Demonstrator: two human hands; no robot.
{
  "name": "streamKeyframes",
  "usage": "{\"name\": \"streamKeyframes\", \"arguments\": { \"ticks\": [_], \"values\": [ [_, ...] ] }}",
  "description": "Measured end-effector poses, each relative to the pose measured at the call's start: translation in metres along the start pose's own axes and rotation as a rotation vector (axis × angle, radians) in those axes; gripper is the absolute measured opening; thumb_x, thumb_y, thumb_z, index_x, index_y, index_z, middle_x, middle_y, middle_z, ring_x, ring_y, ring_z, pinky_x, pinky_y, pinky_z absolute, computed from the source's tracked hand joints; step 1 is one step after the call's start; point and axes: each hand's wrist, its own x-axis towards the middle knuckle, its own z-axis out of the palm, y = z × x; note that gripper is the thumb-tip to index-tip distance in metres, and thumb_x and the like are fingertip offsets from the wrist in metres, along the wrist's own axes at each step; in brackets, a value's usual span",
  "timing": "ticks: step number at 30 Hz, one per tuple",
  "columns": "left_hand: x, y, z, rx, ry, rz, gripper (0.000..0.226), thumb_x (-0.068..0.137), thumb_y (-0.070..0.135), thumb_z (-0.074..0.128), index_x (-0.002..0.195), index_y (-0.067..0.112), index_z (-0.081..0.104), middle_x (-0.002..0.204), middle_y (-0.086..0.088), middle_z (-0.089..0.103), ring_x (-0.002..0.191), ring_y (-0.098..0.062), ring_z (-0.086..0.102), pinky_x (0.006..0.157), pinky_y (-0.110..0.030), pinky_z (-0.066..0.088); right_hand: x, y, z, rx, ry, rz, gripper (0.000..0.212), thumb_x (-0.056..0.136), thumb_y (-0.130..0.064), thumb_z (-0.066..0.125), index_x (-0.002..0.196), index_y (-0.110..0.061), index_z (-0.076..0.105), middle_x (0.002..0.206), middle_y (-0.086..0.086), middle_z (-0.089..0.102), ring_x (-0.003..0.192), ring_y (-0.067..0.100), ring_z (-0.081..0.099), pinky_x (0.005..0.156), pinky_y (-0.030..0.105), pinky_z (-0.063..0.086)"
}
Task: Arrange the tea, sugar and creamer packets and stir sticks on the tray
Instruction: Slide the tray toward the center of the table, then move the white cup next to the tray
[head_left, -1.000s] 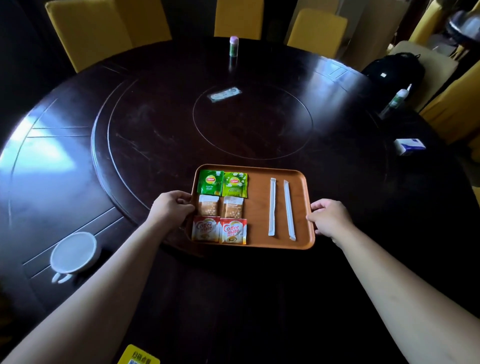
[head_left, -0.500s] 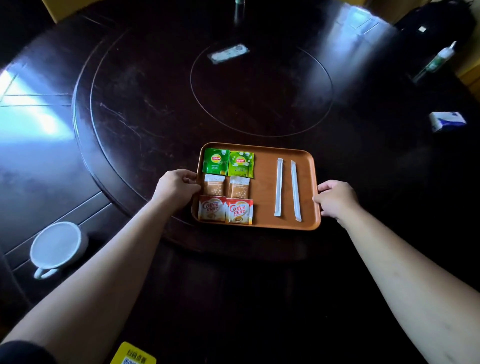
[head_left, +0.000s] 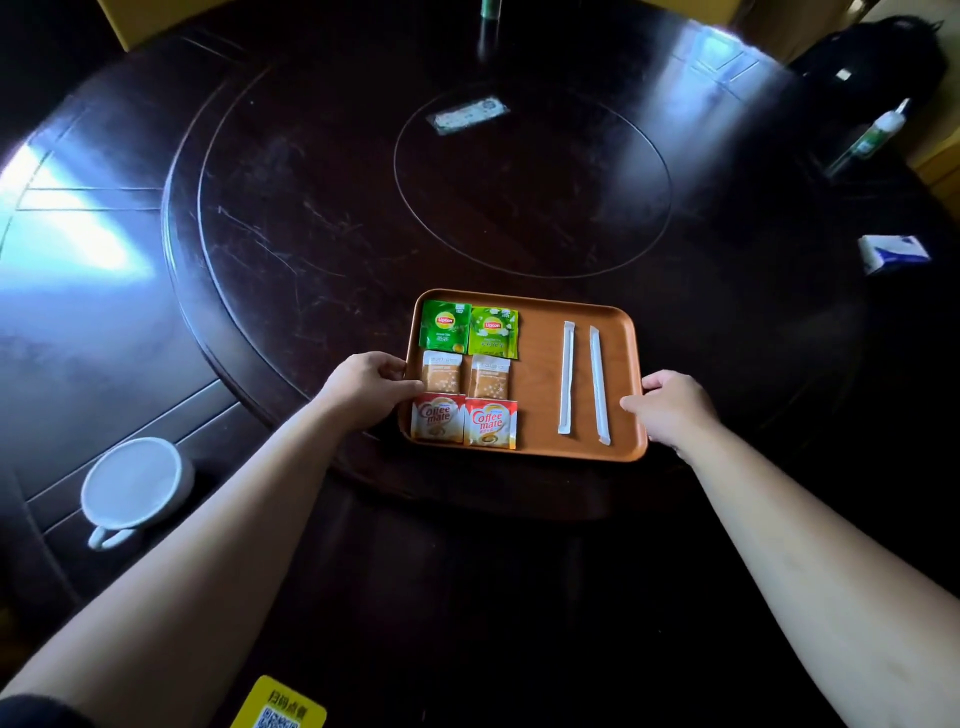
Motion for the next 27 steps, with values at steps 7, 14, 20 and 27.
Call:
{"name": "streamKeyframes", "arguments": {
  "ticks": [7,14,20,27],
  "values": [
    [-0.050,-0.026,-0.024,-0.068,-0.025,0.023,0.022,0.081,0.033,0.079,0.099,0.022,0.072,0.080,0.001,0.075,0.073,-0.019,0.074,0.059,-0.028,0.058,-0.048,-0.017,0.012,-0.133,0.030,-0.130,0.031,0.089,-0.030,0.072,0.118,-0.024,0.064,0.111,0.000,0.067,0.080,0.015,0.065,0.053,0.024,0.044],
    [-0.111,-0.094,-0.064,-0.090,0.148,0.004,0.011,0.081,0.036,0.078,0.082,0.025,0.073,0.071,0.005,0.074,0.064,-0.009,0.067,0.062,-0.028,0.051,-0.119,-0.051,0.058,-0.108,-0.159,-0.377,0.010,0.087,-0.033,0.069,0.095,-0.028,0.068,0.079,-0.009,0.067,0.078,0.018,0.066,0.064,0.029,0.049],
    [-0.150,-0.165,-0.105,-0.129,0.445,-0.101,0.016,0.080,0.038,0.076,0.071,0.028,0.068,0.057,0.005,0.068,0.052,-0.005,0.061,0.053,-0.026,0.045,-0.169,-0.083,0.112,-0.229,-0.291,-0.605,0.017,0.087,-0.035,0.068,0.103,-0.028,0.068,0.088,-0.010,0.069,0.079,0.013,0.063,0.063,0.025,0.042],
    [-0.161,-0.228,-0.138,-0.076,0.632,-0.151,0.033,0.071,0.032,0.086,0.087,0.023,0.058,0.084,0.001,0.062,0.067,-0.001,0.058,0.063,-0.028,0.046,-0.201,-0.123,0.167,-0.444,-0.296,-0.839,0.035,0.093,-0.032,0.064,0.126,-0.023,0.060,0.125,0.003,0.055,0.115,0.024,0.054,0.094,0.042,0.051]
  ]
}}
